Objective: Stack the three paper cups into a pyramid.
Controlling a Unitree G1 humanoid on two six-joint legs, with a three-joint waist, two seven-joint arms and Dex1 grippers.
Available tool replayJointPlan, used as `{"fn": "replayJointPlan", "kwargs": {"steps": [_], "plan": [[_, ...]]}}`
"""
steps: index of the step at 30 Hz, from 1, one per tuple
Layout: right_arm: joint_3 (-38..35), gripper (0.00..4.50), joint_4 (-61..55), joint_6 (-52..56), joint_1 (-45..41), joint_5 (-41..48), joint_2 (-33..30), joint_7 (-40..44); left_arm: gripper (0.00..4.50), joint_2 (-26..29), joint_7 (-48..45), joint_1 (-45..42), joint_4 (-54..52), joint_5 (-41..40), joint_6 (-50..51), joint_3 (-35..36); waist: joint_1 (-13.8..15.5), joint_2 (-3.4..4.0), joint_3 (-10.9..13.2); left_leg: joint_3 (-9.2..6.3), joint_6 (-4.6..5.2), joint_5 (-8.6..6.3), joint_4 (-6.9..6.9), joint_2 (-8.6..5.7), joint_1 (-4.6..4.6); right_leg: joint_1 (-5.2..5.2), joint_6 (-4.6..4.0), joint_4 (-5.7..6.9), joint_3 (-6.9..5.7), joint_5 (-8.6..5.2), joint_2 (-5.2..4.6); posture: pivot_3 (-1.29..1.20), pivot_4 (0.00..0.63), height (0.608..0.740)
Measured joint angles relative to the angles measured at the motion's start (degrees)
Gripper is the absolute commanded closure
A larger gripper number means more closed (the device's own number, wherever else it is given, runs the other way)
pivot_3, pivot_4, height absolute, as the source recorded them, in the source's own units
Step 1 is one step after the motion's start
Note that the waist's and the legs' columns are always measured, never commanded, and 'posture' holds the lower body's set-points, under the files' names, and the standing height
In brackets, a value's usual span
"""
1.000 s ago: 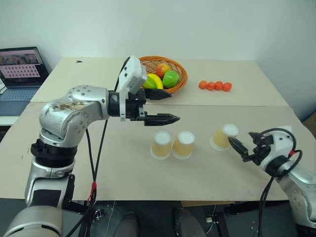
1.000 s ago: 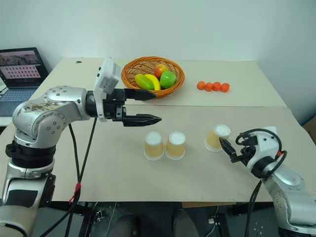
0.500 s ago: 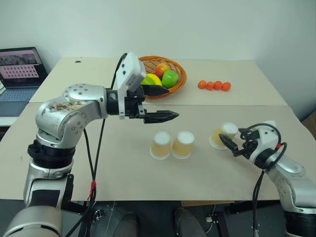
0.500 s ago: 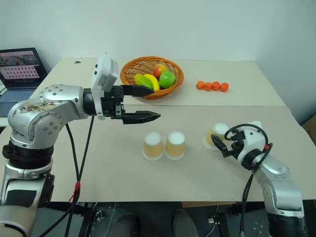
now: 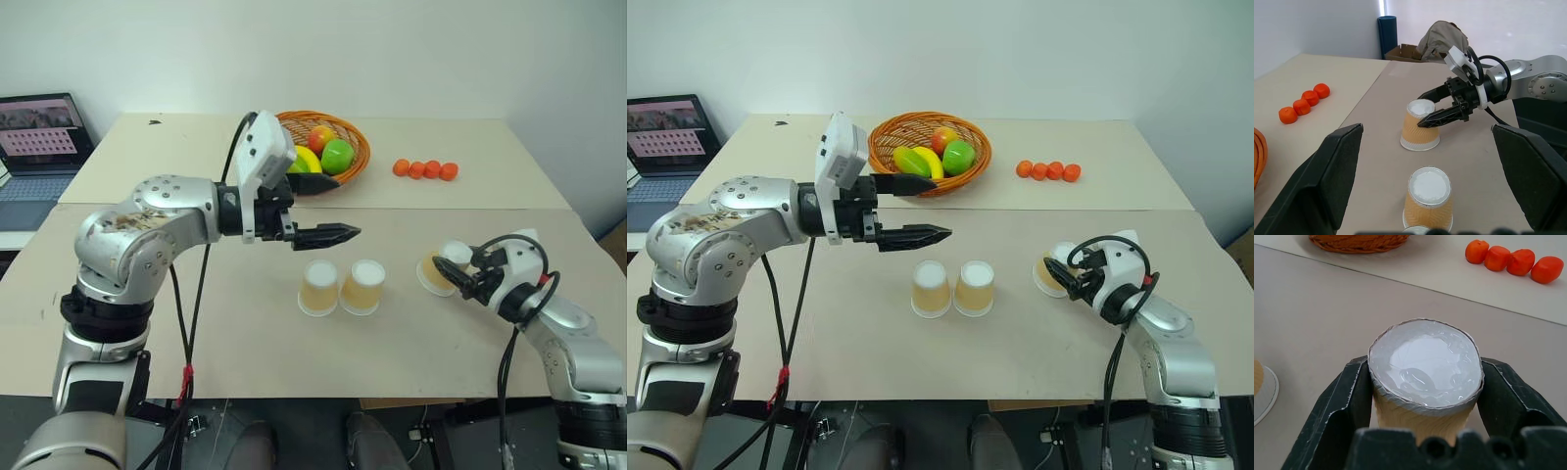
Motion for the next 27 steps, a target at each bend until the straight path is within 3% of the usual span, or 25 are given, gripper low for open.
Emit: {"fn": "replayJointPlan", "kwargs": {"steps": [3, 9, 15, 24, 27], "plan": [[0.1, 1.73, 0.0, 0.0, -0.7, -0.1, 0.0, 0.0, 0.00, 1.1, -0.1, 1.1, -0.2, -0.2, 0.3, 0.1, -0.1, 0.01, 0.0, -0.01, 0.00, 0.00, -0.02, 0.01, 0.02, -0.02, 0.00, 0.02, 0.00, 0.00, 0.01, 0.00, 0.150, 0.734], [0.0, 1.73, -2.6, 4.5, -2.5, 0.4, -4.6, 1.4, 0.00, 11.3, -4.1, 11.8, 0.0, 1.8, -1.9, 3.9, -0.4, 0.13, 0.1, 0.00, 0.00, 0.00, -0.03, 0.01, -0.02, -0.07, -0.04, 0.01, 0.01, 0.01, 0.01, 0.00, 0.150, 0.734], [3.1, 1.73, -11.9, 12.9, -11.0, 2.8, -14.7, 6.6, 0.00, 8.7, -2.0, 19.2, -0.8, 4.1, -7.0, 5.1, 0.4, 0.10, 0.1, -0.07, 0.00, 0.00, -0.01, 0.03, -0.03, -0.02, -0.03, -0.04, -0.11, -0.01, -0.01, 0.00, 0.150, 0.734], [9.8, 1.73, -17.6, 26.7, -29.4, 11.9, -17.5, 12.4, 0.00, 3.9, 1.0, 25.5, -4.1, 4.7, -9.1, 4.6, 0.2, 0.12, 0.2, -0.07, 0.00, 0.00, -0.02, 0.01, -0.16, -0.12, -0.28, -0.08, -0.12, 0.16, -0.07, 0.00, 0.150, 0.734], [11.6, 1.73, -19.5, 30.5, -30.2, 14.4, -15.7, 12.0, 0.00, 3.6, 1.0, 26.3, -4.1, 5.3, -9.8, 3.9, 0.3, 0.10, 0.2, -0.08, 0.00, 0.00, 0.00, -0.02, -0.20, -0.12, -0.28, -0.08, -0.13, 0.16, -0.09, 0.00, 0.150, 0.734]]}}
